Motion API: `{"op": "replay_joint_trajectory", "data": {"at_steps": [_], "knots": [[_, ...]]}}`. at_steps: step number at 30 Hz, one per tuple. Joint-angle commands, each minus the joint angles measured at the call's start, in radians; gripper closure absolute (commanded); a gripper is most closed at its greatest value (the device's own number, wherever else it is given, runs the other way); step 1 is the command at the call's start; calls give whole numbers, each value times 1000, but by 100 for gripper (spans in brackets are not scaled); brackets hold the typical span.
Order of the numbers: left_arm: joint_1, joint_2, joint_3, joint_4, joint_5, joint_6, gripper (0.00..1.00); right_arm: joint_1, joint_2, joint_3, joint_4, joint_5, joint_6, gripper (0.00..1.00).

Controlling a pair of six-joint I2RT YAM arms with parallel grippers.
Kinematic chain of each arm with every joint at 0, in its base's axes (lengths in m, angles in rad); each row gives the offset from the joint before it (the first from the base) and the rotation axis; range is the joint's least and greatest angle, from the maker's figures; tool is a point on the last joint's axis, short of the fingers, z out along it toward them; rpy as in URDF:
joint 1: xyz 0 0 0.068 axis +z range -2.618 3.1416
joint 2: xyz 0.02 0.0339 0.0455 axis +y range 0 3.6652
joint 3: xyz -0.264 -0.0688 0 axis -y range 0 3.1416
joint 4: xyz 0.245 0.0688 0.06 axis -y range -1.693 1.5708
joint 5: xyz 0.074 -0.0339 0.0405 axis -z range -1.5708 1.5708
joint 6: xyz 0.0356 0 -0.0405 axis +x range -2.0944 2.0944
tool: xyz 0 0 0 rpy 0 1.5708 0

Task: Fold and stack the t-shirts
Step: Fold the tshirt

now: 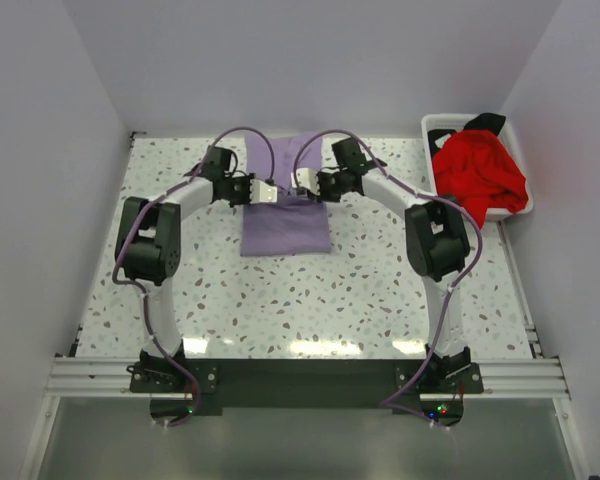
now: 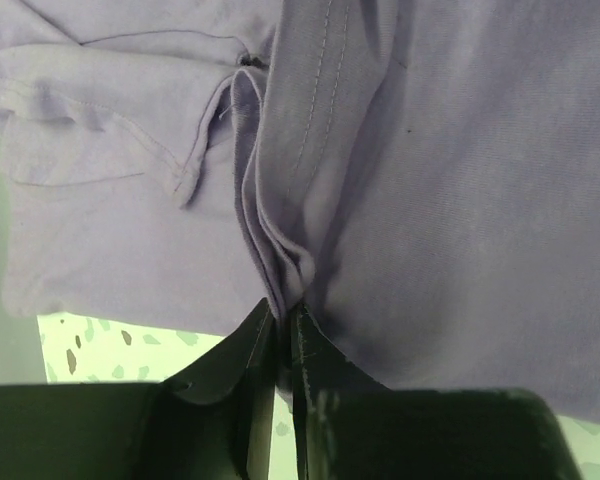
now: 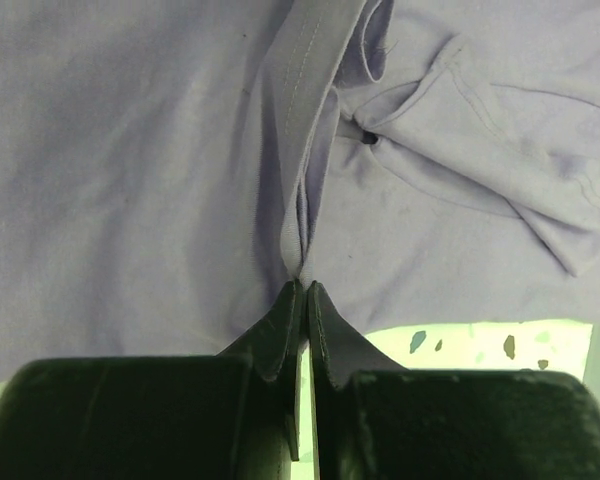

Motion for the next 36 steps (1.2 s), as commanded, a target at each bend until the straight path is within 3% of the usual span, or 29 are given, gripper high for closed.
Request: {"op": "replay_joint_trajectory", "data": {"at_steps": [1, 2, 3, 5, 9, 14, 17, 21, 24, 30, 36], "knots": [[9, 11, 49, 20, 5, 29, 84, -6, 0, 33, 63, -9, -23, 97], [9, 11, 52, 29, 5, 24, 78, -7, 1, 31, 64, -1, -23, 88], [9, 5, 52, 32, 8, 6, 65, -6, -3, 30, 64, 5, -14, 68], [14, -8, 54, 55, 6, -26, 56, -6, -12, 25, 80, 28, 12, 50], [43, -82, 58, 69, 35, -207, 41, -6, -70, 22, 71, 83, 139, 41], [87, -195, 23, -6, 104, -448, 37, -9, -196, 7, -36, 48, 352, 45], [87, -255, -23, -85, 187, -587, 37, 2, -229, -7, -102, -7, 547, 53], [86, -292, -121, -78, 290, -845, 39, 19, -201, -13, -156, -87, 812, 69], [86, -301, -230, -20, 325, -1017, 41, 22, -180, -58, -129, -101, 952, 73], [84, -288, -402, 95, 350, -1238, 42, 23, -118, -200, -43, -87, 1129, 76], [103, -182, -480, 153, 227, -1359, 44, 22, -49, -263, -8, -10, 1179, 77]]}}
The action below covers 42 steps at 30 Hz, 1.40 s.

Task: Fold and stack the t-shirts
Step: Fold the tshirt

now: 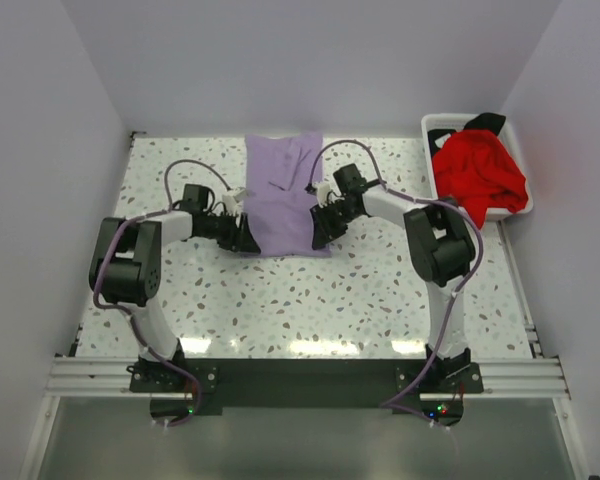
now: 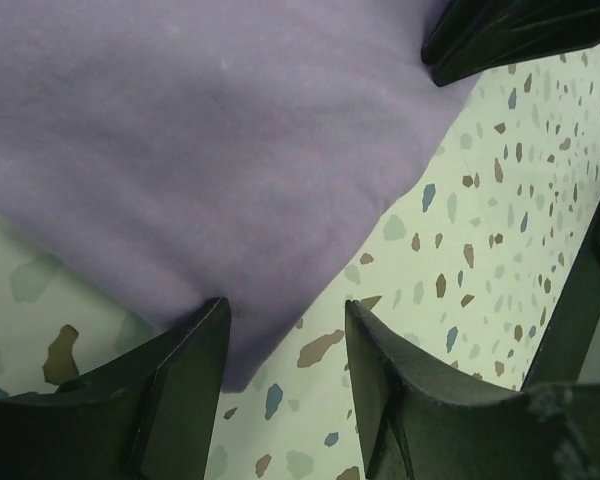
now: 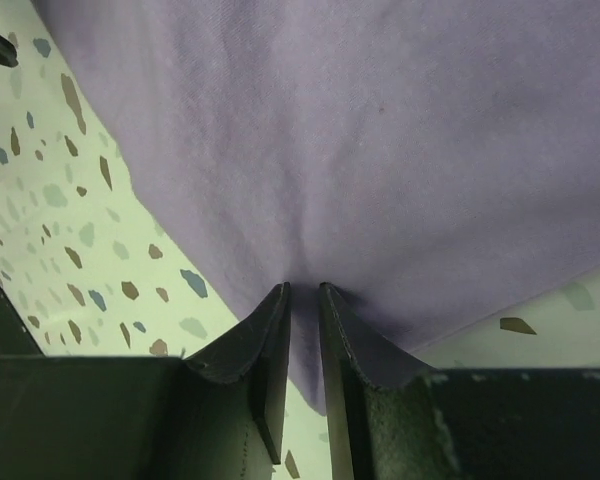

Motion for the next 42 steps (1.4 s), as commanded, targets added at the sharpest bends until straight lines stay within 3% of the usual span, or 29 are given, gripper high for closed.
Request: {"op": "replay_joint_trajectory", "data": {"at_steps": [1, 7, 13, 18, 22, 26, 29, 34, 40, 42], "knots": [[28, 58, -28, 98, -51, -136, 44, -3, 39, -3, 43, 57, 84, 77], [75, 98, -75, 75, -88, -217, 45, -4, 7, -57, -6, 94, 54, 76], [102, -61, -54, -86, -105, 3, 47, -3, -187, -89, -103, 125, -144, 73], [97, -253, -19, -131, -27, 328, 45, 18, -360, -141, -97, 109, -353, 62], [86, -327, -68, -123, -31, 655, 45, 107, -436, -239, 7, 210, -530, 54], [76, -368, -157, -103, -30, 1085, 44, 215, -442, -304, 125, 308, -626, 47], [59, -380, -230, -66, -24, 1288, 44, 267, -415, -331, 191, 338, -647, 45], [-13, -361, -306, 104, -59, 1317, 44, 295, -359, -350, 244, 373, -678, 45], [-73, -310, -319, 142, -133, 1361, 45, 296, -307, -370, 267, 395, -704, 46], [-82, -292, -306, 133, -160, 1374, 47, 296, -295, -365, 254, 402, -716, 50]]}}
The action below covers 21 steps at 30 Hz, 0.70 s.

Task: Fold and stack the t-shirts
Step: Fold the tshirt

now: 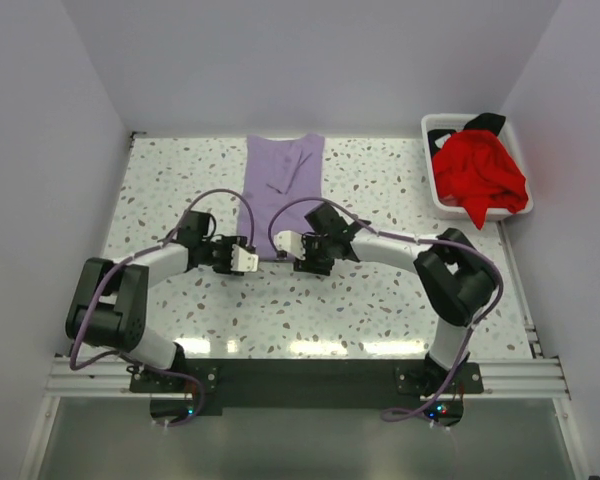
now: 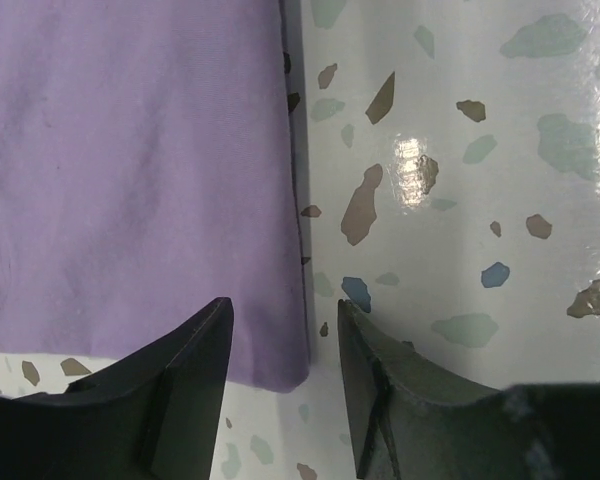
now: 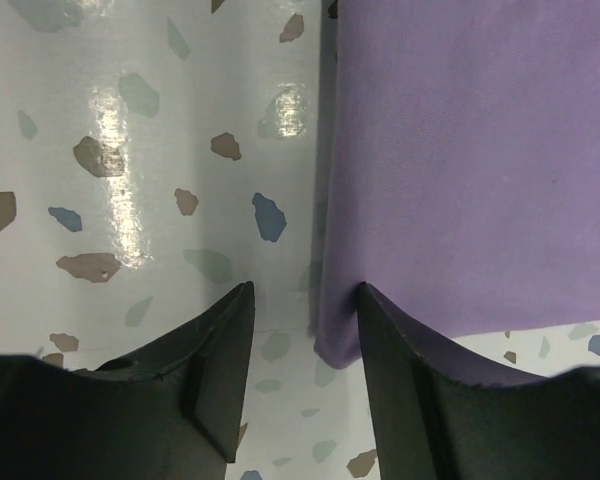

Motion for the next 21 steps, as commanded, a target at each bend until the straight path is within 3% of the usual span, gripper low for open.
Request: {"op": "replay_joint_trajectory", "data": {"at_steps": [1, 6, 13, 21], "knots": [[-15, 25, 11, 50, -38, 82, 50, -1, 24, -6, 45, 25, -52, 52], [-15, 55, 21, 32, -78, 96, 66, 1, 23, -47, 73, 54, -83, 64], [-17, 55, 66, -57, -64, 92, 98, -10, 46, -17, 78, 84, -72, 100], [-15, -47, 188, -177, 18, 4, 100, -50, -95, 98, -36, 20, -8, 100]]}}
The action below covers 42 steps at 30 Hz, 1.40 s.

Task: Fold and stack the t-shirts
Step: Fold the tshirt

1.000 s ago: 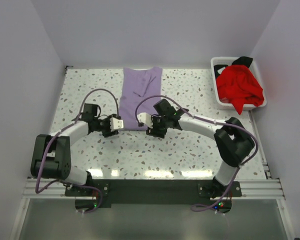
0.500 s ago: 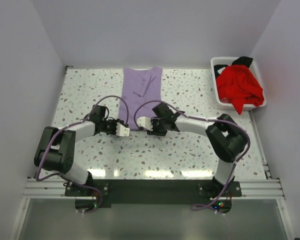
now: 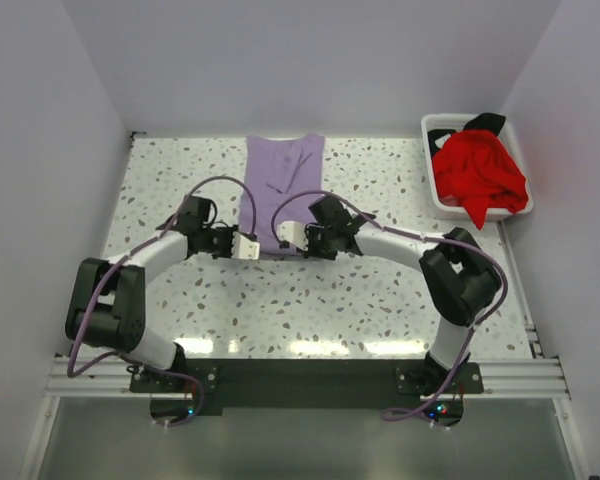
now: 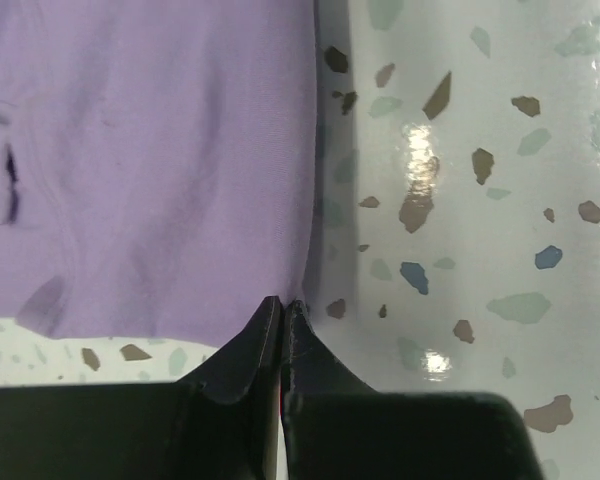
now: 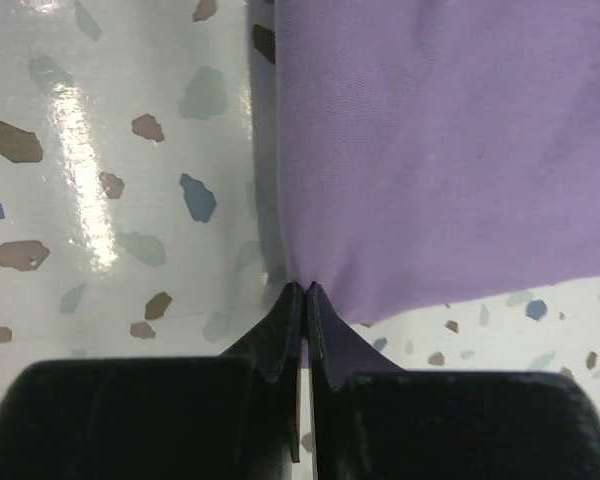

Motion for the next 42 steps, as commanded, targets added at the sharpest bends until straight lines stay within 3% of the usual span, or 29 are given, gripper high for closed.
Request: {"op": "replay_joint_trajectory", "data": {"at_steps": [1, 11, 17, 24, 26, 29, 33, 42], "knots": [[-4, -77, 90, -58, 74, -84, 100, -26, -115, 94, -82, -48, 28, 100], [2, -163, 214, -199, 92, -129, 100, -66, -235, 205, -314, -104, -15, 100], [-13, -318, 136, -406, 112, -49, 100, -25, -368, 122, -469, -182, 17, 100], [-18, -511, 137, -800, 173, 74, 100, 47, -585, 68, -662, -303, 114, 100], [-16, -518, 168, -803, 172, 42, 100, 49, -576, 108, -705, -332, 128, 100], [-16, -438, 252, -754, 160, -32, 100, 12, -507, 155, -722, -329, 77, 100], [-18, -219, 390, -702, 151, -79, 100, -78, -360, 207, -741, -372, -41, 100], [-18, 144, 677, -599, 126, -74, 100, -250, -53, 444, -834, -413, -279, 100]]}}
